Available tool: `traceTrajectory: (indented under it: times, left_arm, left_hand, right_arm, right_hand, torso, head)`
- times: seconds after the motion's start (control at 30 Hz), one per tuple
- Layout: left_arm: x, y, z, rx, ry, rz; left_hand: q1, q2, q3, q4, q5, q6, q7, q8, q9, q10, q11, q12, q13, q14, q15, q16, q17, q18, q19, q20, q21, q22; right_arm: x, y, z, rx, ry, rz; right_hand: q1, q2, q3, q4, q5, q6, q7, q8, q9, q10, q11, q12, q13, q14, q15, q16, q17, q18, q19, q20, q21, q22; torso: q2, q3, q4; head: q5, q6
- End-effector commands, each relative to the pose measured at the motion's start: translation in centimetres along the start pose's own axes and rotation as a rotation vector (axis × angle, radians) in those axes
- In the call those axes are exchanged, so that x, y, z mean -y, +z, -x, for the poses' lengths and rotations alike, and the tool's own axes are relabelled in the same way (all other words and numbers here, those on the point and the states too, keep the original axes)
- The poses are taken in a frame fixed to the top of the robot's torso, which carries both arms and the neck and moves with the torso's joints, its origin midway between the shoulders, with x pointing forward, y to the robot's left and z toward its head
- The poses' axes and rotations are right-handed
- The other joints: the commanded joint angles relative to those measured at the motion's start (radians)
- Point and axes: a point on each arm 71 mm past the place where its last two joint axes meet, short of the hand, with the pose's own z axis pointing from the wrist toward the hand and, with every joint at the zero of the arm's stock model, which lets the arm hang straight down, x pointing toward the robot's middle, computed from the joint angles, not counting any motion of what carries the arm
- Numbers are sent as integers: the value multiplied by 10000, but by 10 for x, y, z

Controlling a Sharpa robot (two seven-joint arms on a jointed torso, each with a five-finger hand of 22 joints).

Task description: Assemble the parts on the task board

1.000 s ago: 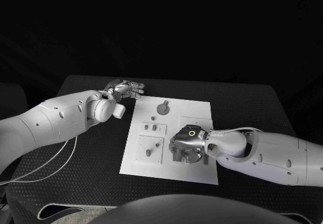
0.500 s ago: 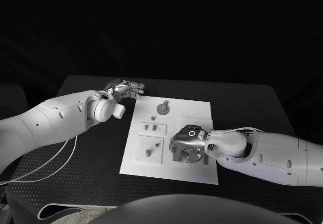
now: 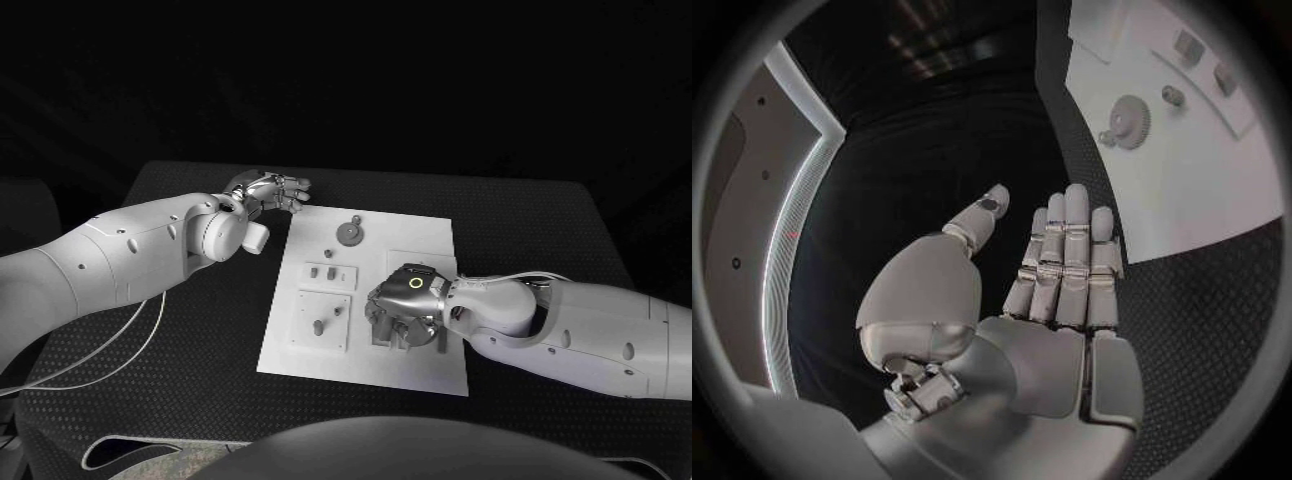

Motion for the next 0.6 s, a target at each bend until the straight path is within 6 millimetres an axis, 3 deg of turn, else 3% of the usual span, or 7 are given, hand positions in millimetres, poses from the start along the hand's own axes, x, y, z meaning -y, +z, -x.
traceTrajectory:
  times: [0.03, 0.6]
  left_arm:
    - [1, 0, -2, -180, -52, -58]
    - [1, 0, -2, -191, -53, -41]
  left_hand:
    - [-71, 0, -7, 44, 11, -67, 9, 47, -14, -83, -18, -29, -12, 3, 73, -54, 14, 107, -16, 79, -45, 12]
    - [-79, -4, -11, 50, 7, -73, 11, 48, -17, -89, -16, -31, -14, 1, 75, -64, 26, 107, -18, 81, -52, 19]
  right_arm:
    - [0, 0, 2, 107, -154, 43]
    - [-3, -5, 12, 128, 213, 303]
  right_hand:
    - [-13, -38, 77, -13, -44, 302, 215, 47, -15, 94, -7, 51, -19, 11, -47, 50, -19, -8, 63, -20, 57, -15]
    - [-81, -96, 94, -23, -45, 332, 205, 35, -25, 88, -6, 60, -47, 3, -45, 67, -50, -8, 60, -19, 68, -12]
  torso:
    - [1, -2, -6]
    - [-6, -20, -4]
  head:
    - [33, 1]
    - [60, 1]
